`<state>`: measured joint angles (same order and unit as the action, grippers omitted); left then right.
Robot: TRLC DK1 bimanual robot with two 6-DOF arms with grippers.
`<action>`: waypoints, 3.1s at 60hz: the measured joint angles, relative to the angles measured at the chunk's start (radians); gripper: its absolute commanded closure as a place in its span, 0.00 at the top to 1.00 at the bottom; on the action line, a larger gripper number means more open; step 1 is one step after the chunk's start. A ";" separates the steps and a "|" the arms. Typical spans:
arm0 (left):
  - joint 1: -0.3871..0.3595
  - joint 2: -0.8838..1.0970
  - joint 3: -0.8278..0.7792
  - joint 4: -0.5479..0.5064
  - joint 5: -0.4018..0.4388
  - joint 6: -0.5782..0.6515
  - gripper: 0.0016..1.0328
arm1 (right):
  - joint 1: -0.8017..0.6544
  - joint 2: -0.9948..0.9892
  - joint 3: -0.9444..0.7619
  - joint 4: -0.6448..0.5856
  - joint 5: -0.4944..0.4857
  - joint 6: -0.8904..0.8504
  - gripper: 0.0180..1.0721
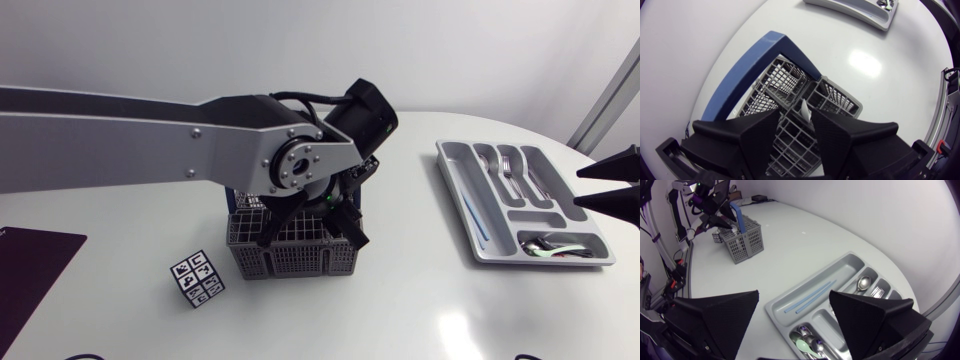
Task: Transfer all utensils from the basket to the drawer tray.
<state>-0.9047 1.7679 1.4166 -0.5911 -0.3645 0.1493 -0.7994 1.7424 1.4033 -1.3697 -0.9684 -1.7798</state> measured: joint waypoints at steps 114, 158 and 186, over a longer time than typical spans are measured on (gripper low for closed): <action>0.036 0.020 0.032 -0.014 0.110 -0.036 0.03 | 0.693 -0.457 -0.686 1.113 0.233 1.140 0.96; -0.112 -0.113 -0.001 -0.037 -0.161 0.092 0.03 | 0.889 -0.547 -0.700 1.111 0.330 1.304 0.96; -0.134 -0.212 -0.019 -0.040 -0.210 0.144 0.03 | 1.082 -0.594 -0.717 1.158 0.667 1.284 0.96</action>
<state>-1.0382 1.5555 1.3972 -0.6315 -0.5743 0.2932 0.2829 1.1481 0.6865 -0.2115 -0.3016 -0.4961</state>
